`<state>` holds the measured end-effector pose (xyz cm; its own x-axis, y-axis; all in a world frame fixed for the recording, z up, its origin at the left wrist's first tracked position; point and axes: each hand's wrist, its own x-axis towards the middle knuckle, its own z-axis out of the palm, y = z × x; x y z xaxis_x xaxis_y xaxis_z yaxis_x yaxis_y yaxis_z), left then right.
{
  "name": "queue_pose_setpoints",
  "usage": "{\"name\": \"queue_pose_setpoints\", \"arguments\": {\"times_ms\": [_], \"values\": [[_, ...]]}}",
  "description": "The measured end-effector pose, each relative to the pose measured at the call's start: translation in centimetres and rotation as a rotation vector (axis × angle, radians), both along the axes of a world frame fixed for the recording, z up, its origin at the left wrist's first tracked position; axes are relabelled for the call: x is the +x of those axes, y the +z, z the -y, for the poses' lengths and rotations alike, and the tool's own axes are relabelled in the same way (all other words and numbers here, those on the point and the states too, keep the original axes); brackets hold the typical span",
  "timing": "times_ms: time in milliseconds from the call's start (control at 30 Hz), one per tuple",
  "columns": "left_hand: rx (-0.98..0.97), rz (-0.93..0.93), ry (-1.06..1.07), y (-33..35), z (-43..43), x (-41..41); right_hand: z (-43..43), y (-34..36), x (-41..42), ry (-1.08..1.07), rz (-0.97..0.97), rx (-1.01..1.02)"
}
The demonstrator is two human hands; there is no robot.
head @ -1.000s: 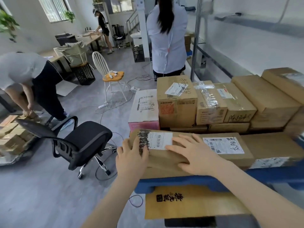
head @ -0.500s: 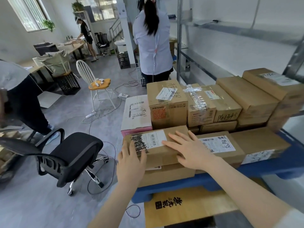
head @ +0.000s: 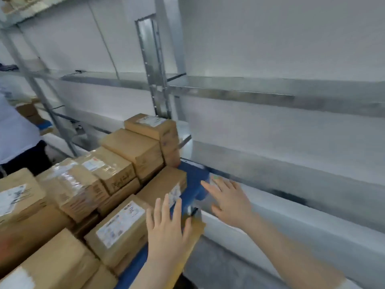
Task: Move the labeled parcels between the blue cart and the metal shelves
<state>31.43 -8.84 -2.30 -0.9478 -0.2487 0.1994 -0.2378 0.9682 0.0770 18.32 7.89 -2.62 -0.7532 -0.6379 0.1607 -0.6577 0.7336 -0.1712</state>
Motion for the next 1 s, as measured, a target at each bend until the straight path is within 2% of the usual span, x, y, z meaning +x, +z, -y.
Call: {"name": "queue_pose_setpoints", "arguments": {"times_ms": [100,200,367,600,767,1000], "values": [[0.017,0.017,-0.228,0.4,-8.9,-5.2,-11.4,0.6,-0.5,-0.229,-0.025,0.019],[0.009,0.133,-0.439,0.6,-19.5,-8.2,-23.3,0.7,1.1,-0.463,-0.028,-0.008],[0.014,-0.002,-0.820,0.7,-38.2,-8.8,-42.5,0.7,6.8,-0.796,-0.053,-0.003],[0.052,0.068,-1.062,-2.5,-64.4,-6.8,-66.8,-0.7,16.4,-1.128,0.048,0.037],[0.042,0.107,-1.132,-3.1,-75.2,-5.5,-77.0,-0.9,20.0,-1.253,0.091,0.046],[0.037,0.137,-1.214,-3.0,-84.2,-7.1,-84.4,-1.7,19.3,-1.344,0.090,0.000]]}}
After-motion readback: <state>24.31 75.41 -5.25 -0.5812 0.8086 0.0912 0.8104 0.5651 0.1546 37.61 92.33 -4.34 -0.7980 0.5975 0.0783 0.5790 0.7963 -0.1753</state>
